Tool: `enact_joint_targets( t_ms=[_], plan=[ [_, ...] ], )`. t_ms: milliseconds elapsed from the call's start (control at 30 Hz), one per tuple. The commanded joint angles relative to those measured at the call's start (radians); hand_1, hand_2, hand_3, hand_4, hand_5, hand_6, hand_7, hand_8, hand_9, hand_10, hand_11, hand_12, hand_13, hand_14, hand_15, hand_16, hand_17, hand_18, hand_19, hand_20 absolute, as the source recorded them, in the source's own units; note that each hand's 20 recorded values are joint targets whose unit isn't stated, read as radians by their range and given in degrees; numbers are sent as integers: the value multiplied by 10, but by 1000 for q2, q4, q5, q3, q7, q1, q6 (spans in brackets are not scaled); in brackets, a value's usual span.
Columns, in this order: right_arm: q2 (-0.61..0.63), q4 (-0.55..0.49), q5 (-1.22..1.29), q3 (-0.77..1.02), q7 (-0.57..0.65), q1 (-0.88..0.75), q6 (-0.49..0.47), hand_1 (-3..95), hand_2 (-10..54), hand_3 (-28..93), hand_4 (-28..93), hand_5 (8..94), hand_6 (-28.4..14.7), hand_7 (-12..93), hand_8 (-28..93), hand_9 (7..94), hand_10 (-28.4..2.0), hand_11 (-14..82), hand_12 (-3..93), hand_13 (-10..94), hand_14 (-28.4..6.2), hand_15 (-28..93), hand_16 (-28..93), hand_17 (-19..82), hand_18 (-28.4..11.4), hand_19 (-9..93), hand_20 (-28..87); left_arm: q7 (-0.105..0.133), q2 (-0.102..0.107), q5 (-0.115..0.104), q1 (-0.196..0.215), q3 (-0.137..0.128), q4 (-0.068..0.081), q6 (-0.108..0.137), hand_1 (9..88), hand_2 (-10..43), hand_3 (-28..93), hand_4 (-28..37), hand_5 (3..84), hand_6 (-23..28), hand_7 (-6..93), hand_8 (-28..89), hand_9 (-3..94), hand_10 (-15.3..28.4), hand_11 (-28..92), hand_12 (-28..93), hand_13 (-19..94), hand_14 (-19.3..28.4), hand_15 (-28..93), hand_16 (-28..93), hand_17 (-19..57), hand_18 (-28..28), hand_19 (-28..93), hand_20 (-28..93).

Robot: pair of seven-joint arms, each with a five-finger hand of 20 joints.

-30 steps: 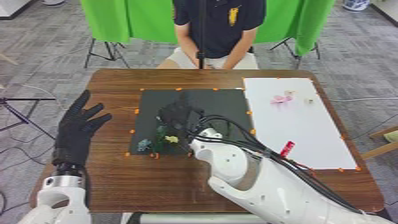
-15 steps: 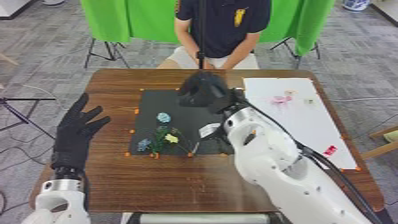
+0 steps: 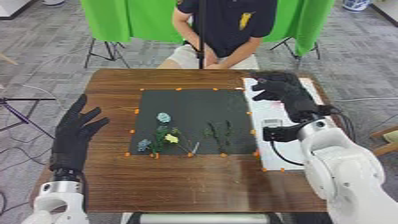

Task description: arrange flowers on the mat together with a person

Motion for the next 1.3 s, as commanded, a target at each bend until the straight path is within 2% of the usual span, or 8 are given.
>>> enact_joint_targets(
  t_ms=[33, 100, 200, 300, 500, 733, 967, 1300],
  plan=[
    [-85, 19, 208, 62, -71, -129, -7, 283, -21, 775, -269, 505, 31, 160, -135, 527, -134, 156, 140, 452, -160, 383, 107, 63, -213, 516, 171, -5, -6, 5, 10, 7, 3, -4, 232, 62, 793, -283, 290, 10, 137, -120, 334, 160, 220, 66, 284, 246, 473, -87, -79, 229, 485, 169],
    [-85, 24, 252, 88, -109, -155, -24, 268, -7, 774, -272, 494, 30, 156, -133, 506, -138, 142, 139, 427, -166, 363, 110, 50, -212, 502, 165, -2, -4, 5, 18, 6, 1, -2, 228, 61, 793, -283, 290, 9, 137, -120, 334, 160, 218, 66, 283, 245, 472, -86, -79, 228, 483, 168],
    [-86, 26, 283, 115, -169, -192, -38, 250, 6, 773, -276, 470, 31, 152, -130, 474, -140, 124, 138, 388, -173, 334, 113, 30, -209, 475, 156, -14, -16, 15, 26, -3, -1, -8, 227, 62, 792, -283, 290, 8, 137, -120, 335, 160, 217, 66, 280, 243, 467, -86, -81, 229, 479, 166],
    [-89, 20, 339, 119, -197, -217, 6, 242, 12, 772, -278, 463, 33, 151, -128, 464, -137, 118, 140, 375, -172, 319, 118, 23, -210, 467, 155, -26, -26, 25, 29, -9, -2, -15, 225, 63, 792, -283, 290, 8, 137, -120, 335, 160, 215, 66, 278, 242, 466, -84, -82, 228, 474, 163],
    [-100, 31, 351, 132, -245, -246, -19, 236, 13, 778, -279, 458, 37, 153, -129, 462, -135, 118, 145, 375, -170, 317, 138, 22, -211, 465, 164, -36, -30, 31, 20, -3, 1, -23, 222, 62, 795, -283, 291, 7, 135, -119, 334, 159, 212, 67, 278, 241, 464, -81, -82, 228, 471, 162],
    [-89, 36, 380, 139, -261, -266, -40, 234, 16, 781, -281, 452, 39, 153, -129, 458, -135, 112, 147, 372, -172, 304, 147, 20, -212, 457, 167, -25, -26, 23, 23, -4, 0, -17, 221, 62, 795, -283, 291, 7, 134, -119, 334, 159, 211, 68, 277, 240, 461, -80, -83, 228, 469, 162],
    [-71, 40, 377, 123, -279, -274, -37, 232, 18, 784, -281, 452, 41, 156, -130, 462, -136, 115, 148, 376, -170, 307, 153, 21, -212, 455, 173, -37, -31, 31, 15, -2, 1, -23, 221, 63, 794, -283, 290, 7, 134, -118, 334, 159, 211, 69, 277, 240, 461, -79, -83, 228, 470, 164],
    [-66, 45, 381, 120, -278, -274, -48, 230, 20, 788, -281, 452, 44, 160, -133, 465, -136, 119, 148, 381, -169, 312, 155, 21, -214, 455, 178, -32, -31, 28, 23, -4, -1, -20, 223, 65, 793, -283, 288, 7, 133, -117, 334, 159, 211, 69, 280, 241, 465, -80, -82, 229, 472, 166]
  ],
)
